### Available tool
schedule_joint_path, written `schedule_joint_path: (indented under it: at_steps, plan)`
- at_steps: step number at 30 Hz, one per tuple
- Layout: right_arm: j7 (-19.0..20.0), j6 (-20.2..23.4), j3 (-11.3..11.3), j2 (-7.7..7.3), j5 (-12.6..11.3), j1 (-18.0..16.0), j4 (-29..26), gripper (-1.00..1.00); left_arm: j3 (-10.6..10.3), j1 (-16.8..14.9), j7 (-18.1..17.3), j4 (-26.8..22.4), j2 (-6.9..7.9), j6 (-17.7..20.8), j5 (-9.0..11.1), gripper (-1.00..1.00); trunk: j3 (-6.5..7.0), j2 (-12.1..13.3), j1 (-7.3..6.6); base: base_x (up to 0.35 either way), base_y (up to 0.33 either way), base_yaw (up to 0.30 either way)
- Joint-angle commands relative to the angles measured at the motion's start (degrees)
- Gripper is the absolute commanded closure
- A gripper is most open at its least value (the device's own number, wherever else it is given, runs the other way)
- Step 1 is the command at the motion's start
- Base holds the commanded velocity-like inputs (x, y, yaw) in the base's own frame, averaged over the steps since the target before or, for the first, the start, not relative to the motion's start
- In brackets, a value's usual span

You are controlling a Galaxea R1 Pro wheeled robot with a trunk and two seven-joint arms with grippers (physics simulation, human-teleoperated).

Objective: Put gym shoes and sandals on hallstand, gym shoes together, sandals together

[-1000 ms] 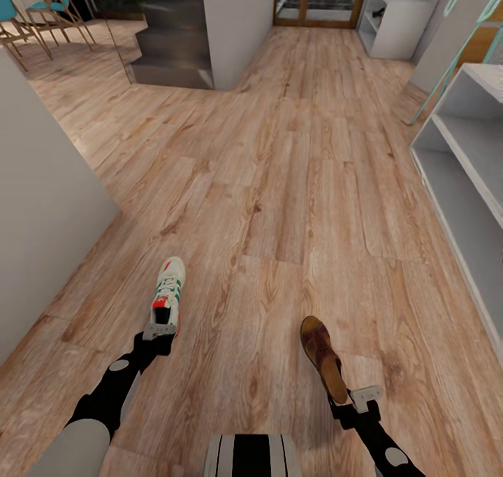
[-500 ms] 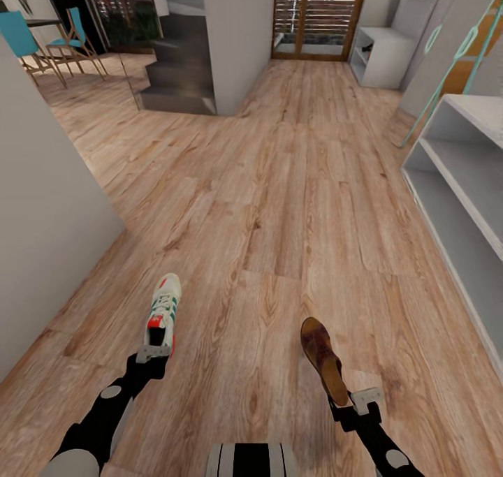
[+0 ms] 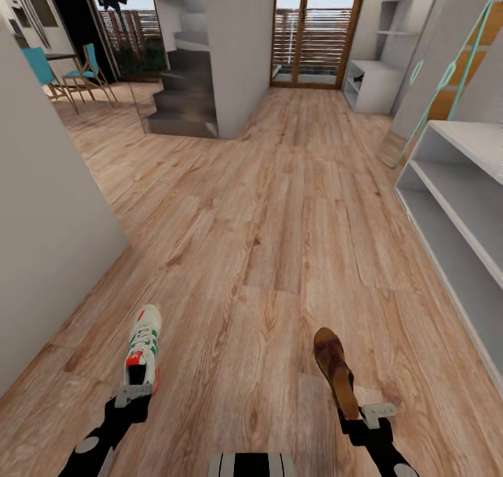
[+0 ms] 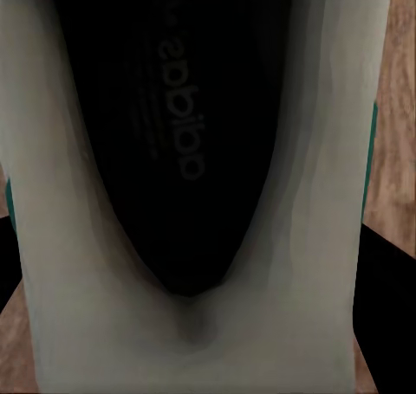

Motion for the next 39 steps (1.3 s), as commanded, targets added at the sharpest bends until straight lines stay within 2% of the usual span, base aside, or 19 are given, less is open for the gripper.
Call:
schedule_joint_path:
  at_steps: [1, 4, 6, 8, 10, 19, 36, 39]
  plan:
    - [0.36, -0.17, -0.85, 0.04, 0.41, -0.03, 0.74, 1.00, 0.85, 1.07, -0.46, 0.02, -0.06, -0.83, -0.45, 1.00, 0.29, 0.00, -0.04, 0.000, 0.000, 0.000]
    - [0.40, -0.90, -1.26, 0.14, 0.41, -0.03, 2.23, 1.00, 1.22, 3.36, -0.40, 0.74, -0.06, -5.72, -0.38, 1.00, 1.23, 0.04, -0.11, 0.000, 0.000, 0.000]
    - [0.37, -3.30, -1.33, 0.32, 0.45, -0.03, 3.65, 1.00, 1.34, 4.38, 0.04, 2.95, -0.06, -8.35, -0.33, 1.00, 1.85, 0.07, -0.16, 0.000, 0.000, 0.000]
    - [0.36, -6.09, -1.35, 0.40, 0.40, -0.03, 5.26, 1.00, 1.43, 4.76, 1.35, 5.51, 0.00, -9.32, -0.17, 1.00, 2.48, 0.10, -0.22, 0.000, 0.000, 0.000]
    - [0.35, -7.10, -1.36, 0.45, 0.39, -0.03, 5.91, 1.00, 1.69, 4.95, 2.33, 6.50, 0.06, -9.59, -0.13, 1.00, 3.10, 0.12, -0.27, 0.000, 0.000, 0.000]
    - [0.35, -8.13, -1.37, 0.69, 0.38, -0.03, 6.86, 1.00, 2.57, 6.87, 3.76, 8.09, 1.04, -13.70, -0.01, 1.00, 5.90, 0.24, -0.50, 0.000, 0.000, 0.000]
    - [0.35, -8.16, -1.37, 0.79, 0.46, -0.03, 6.96, 1.00, 2.64, 7.06, 3.85, 8.82, 1.18, -14.62, -0.08, 1.00, 11.20, 0.48, -0.94, 0.000, 0.000, 0.000]
    - [0.35, -8.13, -1.37, 0.79, 0.47, -0.03, 6.96, 1.00, 2.63, 7.06, 3.85, 8.83, 1.18, -14.64, -0.08, 1.00, 12.01, 1.68, -1.60, 0.000, 0.000, -0.001]
